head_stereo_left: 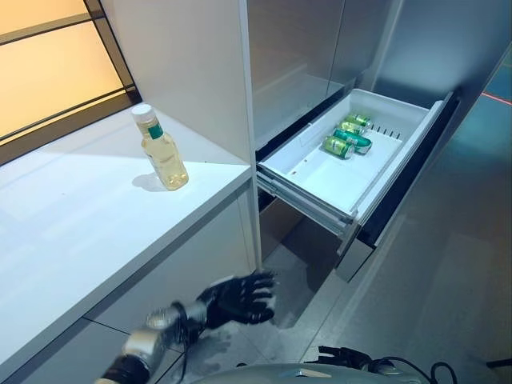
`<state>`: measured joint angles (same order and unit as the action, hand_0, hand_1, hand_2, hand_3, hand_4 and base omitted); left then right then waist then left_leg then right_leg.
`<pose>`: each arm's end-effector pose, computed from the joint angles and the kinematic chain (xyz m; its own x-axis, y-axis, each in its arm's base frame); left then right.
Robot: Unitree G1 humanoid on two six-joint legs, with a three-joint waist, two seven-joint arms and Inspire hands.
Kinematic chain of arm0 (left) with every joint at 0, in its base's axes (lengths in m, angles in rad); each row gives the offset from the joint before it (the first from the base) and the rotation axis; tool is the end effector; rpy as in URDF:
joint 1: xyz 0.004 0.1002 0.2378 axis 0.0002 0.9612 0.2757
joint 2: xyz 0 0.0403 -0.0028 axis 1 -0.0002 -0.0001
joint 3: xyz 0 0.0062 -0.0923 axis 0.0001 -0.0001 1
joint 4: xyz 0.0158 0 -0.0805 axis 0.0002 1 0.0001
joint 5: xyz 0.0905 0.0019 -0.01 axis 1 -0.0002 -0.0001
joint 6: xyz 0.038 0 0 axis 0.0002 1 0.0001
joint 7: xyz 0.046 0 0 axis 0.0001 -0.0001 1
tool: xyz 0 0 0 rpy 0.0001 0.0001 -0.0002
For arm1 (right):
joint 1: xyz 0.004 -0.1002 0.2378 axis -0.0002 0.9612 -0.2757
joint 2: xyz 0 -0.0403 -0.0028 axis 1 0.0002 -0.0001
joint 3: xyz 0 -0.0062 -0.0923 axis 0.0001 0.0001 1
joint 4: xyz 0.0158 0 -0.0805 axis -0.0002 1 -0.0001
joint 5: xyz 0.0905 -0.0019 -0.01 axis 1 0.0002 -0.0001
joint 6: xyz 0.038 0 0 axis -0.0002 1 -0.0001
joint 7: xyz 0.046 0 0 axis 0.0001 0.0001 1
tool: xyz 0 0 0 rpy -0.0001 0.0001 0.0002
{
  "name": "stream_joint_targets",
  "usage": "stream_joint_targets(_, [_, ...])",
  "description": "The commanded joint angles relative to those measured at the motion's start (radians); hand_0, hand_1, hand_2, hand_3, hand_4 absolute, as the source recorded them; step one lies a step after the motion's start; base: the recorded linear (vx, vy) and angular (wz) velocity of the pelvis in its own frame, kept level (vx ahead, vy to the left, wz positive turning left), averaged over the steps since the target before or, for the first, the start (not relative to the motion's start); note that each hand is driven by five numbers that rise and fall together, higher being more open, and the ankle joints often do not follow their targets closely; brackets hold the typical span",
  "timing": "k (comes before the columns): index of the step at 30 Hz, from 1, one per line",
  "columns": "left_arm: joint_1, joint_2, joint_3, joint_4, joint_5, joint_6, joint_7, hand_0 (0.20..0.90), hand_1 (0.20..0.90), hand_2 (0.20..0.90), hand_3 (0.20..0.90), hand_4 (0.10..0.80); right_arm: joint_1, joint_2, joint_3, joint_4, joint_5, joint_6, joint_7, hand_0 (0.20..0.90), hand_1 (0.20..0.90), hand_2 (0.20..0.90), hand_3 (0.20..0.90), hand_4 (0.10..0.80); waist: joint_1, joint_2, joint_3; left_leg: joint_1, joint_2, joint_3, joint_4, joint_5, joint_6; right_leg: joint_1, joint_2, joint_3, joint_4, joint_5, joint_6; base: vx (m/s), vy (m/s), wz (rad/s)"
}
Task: Put drinks into fridge and close the fridge
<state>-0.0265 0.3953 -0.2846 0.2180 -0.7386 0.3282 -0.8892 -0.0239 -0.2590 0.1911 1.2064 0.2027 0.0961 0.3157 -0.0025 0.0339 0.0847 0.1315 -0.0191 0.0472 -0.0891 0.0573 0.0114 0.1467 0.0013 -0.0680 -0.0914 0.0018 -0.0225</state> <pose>0.1803 0.1801 0.0067 0.4328 -0.8952 -0.1067 0.6651 0.3970 -0.6325 0.0760 -0.2225 -0.0941 0.2662 0.1361 -0.9543 -0.0909 0.9891 0.1157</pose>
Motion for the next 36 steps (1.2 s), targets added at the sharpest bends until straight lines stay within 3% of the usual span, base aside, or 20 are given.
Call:
stream_joint_targets(1, [-0.149,-0.105,0.070,-0.204,-0.411,0.071,-0.128,0.900,0.900,0.900,0.900,0.800,-0.016,0.007,0.009,0.063,-0.037,-0.043,0.008,0.900,0.900,0.900,0.900,0.800,0.004,-0.009,-0.025,0.005,-0.015,0.004,0.002,-0.087,0.020,-0.032,-0.023,-0.006,0.021,0.031,0.067,0.000,0.000,0.00])
stream_joint_targets(5, [-0.230,-0.122,0.066,-0.370,-0.596,-0.117,-0.039,0.900,0.900,0.900,0.900,0.800,-0.010,0.033,0.048,0.075,-0.043,-0.047,-0.009,0.900,0.900,0.900,0.900,0.800,-0.002,-0.023,-0.034,0.016,-0.015,-0.004,0.002,-0.095,0.019,-0.019,-0.022,-0.002,0.018,0.028,0.062,0.039,-0.037,0.01])
stream_joint_targets(8, [-0.285,-0.118,0.091,-0.453,-0.654,-0.288,0.063,0.900,0.900,0.900,0.900,0.800,0.007,0.049,0.078,0.069,-0.028,-0.050,-0.019,0.900,0.900,0.900,0.900,0.800,-0.006,-0.033,-0.041,0.023,-0.016,-0.010,0.002,-0.100,0.018,-0.008,-0.022,-0.006,0.013,0.024,0.061,0.047,-0.030,0.03])
stream_joint_targets(11, [-0.317,-0.088,0.134,-0.508,-0.491,-0.594,0.324,0.900,0.900,0.900,0.900,0.800,0.023,0.062,0.107,0.050,-0.009,-0.046,-0.035,0.900,0.900,0.900,0.900,0.800,-0.004,-0.040,-0.046,0.026,-0.018,-0.021,0.002,-0.101,0.017,-0.002,-0.022,-0.010,0.011,0.020,0.061,0.023,-0.010,0.02])
stream_joint_targets(14, [-0.331,-0.060,0.250,-0.516,-0.190,-0.866,0.628,0.900,0.900,0.900,0.900,0.800,0.044,0.074,0.118,0.045,0.007,-0.047,-0.049,0.900,0.900,0.900,0.900,0.800,0.009,-0.049,-0.053,0.027,-0.022,-0.039,0.002,-0.102,0.017,0.006,-0.022,-0.021,0.009,0.011,0.059,0.023,-0.012,0.07])
stream_joint_targets(15, [-0.332,-0.057,0.256,-0.518,-0.186,-0.866,0.642,0.900,0.900,0.900,0.900,0.800,0.045,0.074,0.118,0.046,0.009,-0.048,-0.049,0.900,0.900,0.900,0.900,0.800,0.009,-0.050,-0.053,0.027,-0.022,-0.040,0.002,-0.102,0.017,0.006,-0.022,-0.022,0.009,0.011,0.059,0.030,-0.016,0.07])
stream_joint_targets(16, [-0.337,-0.049,0.298,-0.521,-0.054,-0.929,0.739,0.900,0.900,0.900,0.900,0.800,0.046,0.081,0.121,0.051,0.019,-0.046,-0.055,0.900,0.900,0.900,0.900,0.800,0.015,-0.055,-0.057,0.027,-0.022,-0.046,0.002,-0.101,0.016,0.008,-0.022,-0.026,0.009,0.008,0.057,0.030,-0.018,0.05])
stream_joint_targets(19, [-0.374,-0.035,0.343,-0.553,0.045,-0.912,0.847,0.900,0.900,0.900,0.900,0.800,0.038,0.090,0.140,0.060,0.032,-0.041,-0.060,0.900,0.900,0.900,0.900,0.800,0.020,-0.062,-0.069,0.025,-0.023,-0.054,0.002,-0.101,0.016,0.009,-0.020,-0.033,0.010,0.002,0.052,0.032,-0.014,0.04])
stream_joint_targets(23, [-0.438,0.009,0.339,-0.538,0.183,-0.868,1.020,0.900,0.900,0.900,0.900,0.800,0.025,0.088,0.156,0.055,0.028,-0.024,-0.057,0.900,0.900,0.900,0.900,0.800,0.013,-0.060,-0.079,0.022,-0.022,-0.050,0.002,-0.102,0.016,0.005,-0.019,-0.031,0.012,-0.001,0.050,0.016,0.007,0.06])
stream_joint_targets(28, [-0.497,0.066,0.346,-0.433,0.173,-0.815,1.150,0.900,0.900,0.900,0.900,0.800,0.015,0.077,0.163,0.057,0.033,-0.013,-0.043,0.900,0.900,0.900,0.900,0.800,0.004,-0.053,-0.087,0.025,-0.021,-0.037,0.002,-0.102,0.015,0.006,-0.018,-0.025,0.013,-0.003,0.051,0.018,0.012,-0.03])
stream_joint_targets(36, [-0.554,0.173,0.349,-0.216,0.155,-0.715,1.184,0.900,0.900,0.900,0.900,0.800,0.006,0.056,0.164,0.052,0.003,0.006,-0.035,0.900,0.900,0.900,0.900,0.800,-0.008,-0.039,-0.091,0.033,-0.021,-0.020,0.002,-0.103,0.015,0.010,-0.023,-0.022,0.018,-0.009,0.054,0.011,0.032,-0.02])
